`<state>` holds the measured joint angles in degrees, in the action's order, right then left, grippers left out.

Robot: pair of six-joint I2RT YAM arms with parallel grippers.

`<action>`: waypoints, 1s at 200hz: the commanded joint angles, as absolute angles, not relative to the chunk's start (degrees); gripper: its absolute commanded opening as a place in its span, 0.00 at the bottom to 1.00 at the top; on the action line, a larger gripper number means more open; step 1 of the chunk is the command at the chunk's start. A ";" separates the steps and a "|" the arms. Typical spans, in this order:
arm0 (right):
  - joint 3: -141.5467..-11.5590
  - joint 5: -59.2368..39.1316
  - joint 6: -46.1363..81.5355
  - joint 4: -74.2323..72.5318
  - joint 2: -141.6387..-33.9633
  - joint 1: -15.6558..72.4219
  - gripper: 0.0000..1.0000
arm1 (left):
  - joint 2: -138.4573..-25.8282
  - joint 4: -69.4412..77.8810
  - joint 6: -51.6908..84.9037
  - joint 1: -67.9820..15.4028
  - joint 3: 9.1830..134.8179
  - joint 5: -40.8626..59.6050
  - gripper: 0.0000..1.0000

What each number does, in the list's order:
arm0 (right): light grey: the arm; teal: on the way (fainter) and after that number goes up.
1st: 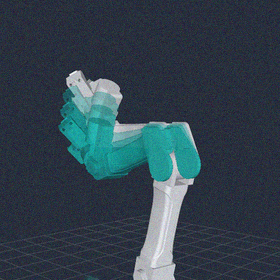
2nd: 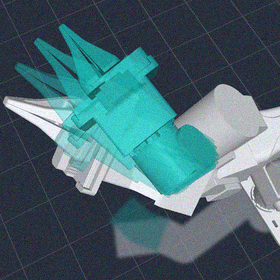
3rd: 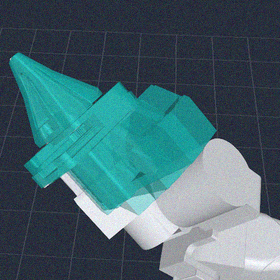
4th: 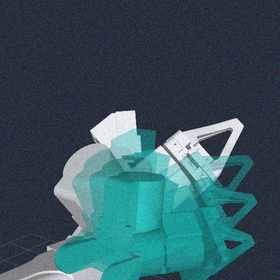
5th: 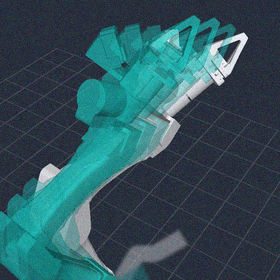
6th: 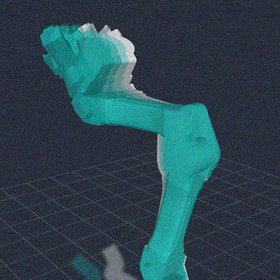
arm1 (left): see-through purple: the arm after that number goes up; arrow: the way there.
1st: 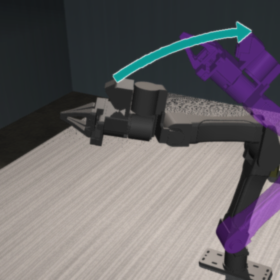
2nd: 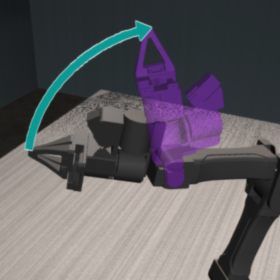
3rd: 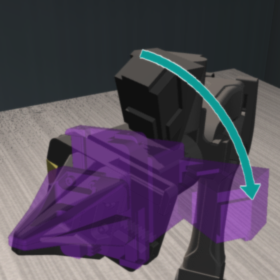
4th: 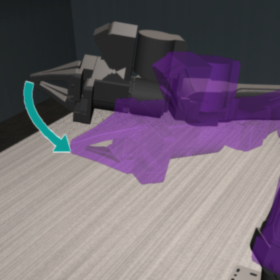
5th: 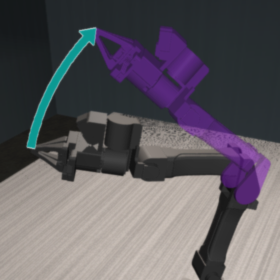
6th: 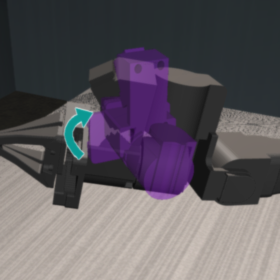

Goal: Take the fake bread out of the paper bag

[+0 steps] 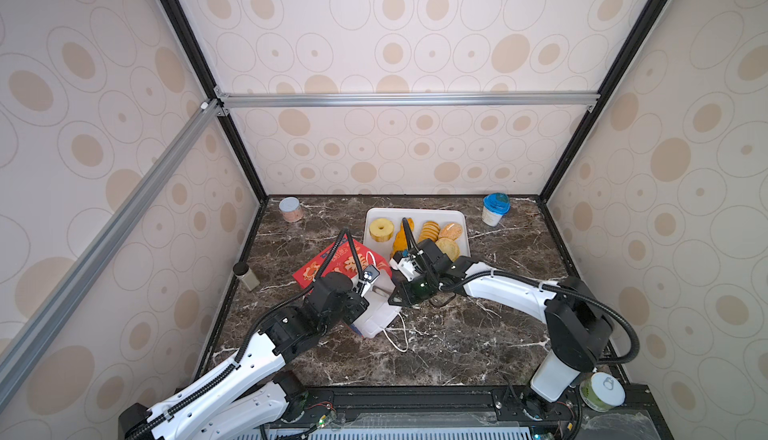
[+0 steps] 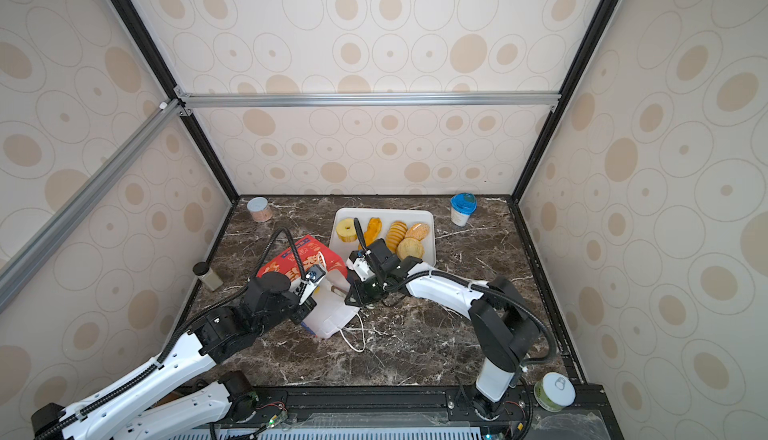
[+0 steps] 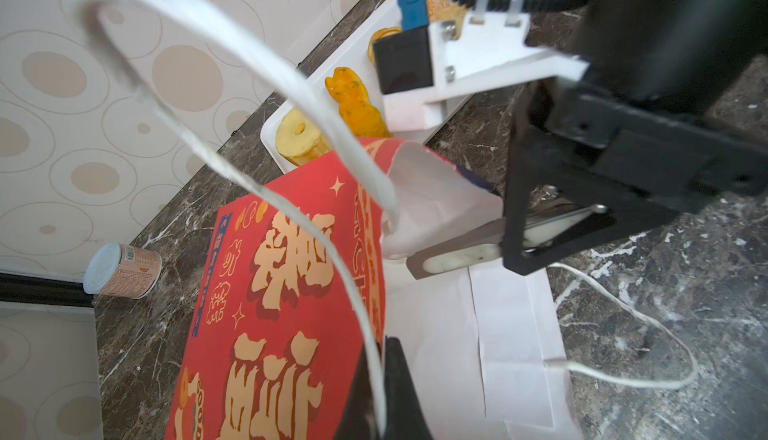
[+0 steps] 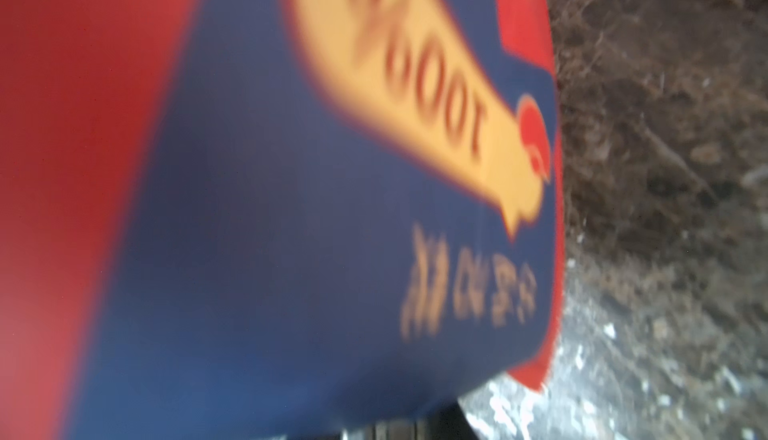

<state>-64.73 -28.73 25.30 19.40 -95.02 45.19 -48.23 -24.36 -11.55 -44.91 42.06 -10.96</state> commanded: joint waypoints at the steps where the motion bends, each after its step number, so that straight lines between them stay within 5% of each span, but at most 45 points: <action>1: -62.06 -29.84 25.56 20.78 -89.94 45.96 0.00 | -49.46 -22.71 -11.20 -45.46 42.97 -13.39 0.00; 99: -61.14 -32.50 24.13 28.30 -82.62 45.86 0.00 | -52.08 -18.19 -5.05 -43.54 42.36 -20.91 0.00; 200: -64.69 -39.86 20.77 37.46 -73.80 36.88 0.00 | -58.08 -7.46 2.21 -27.46 42.89 -14.33 0.00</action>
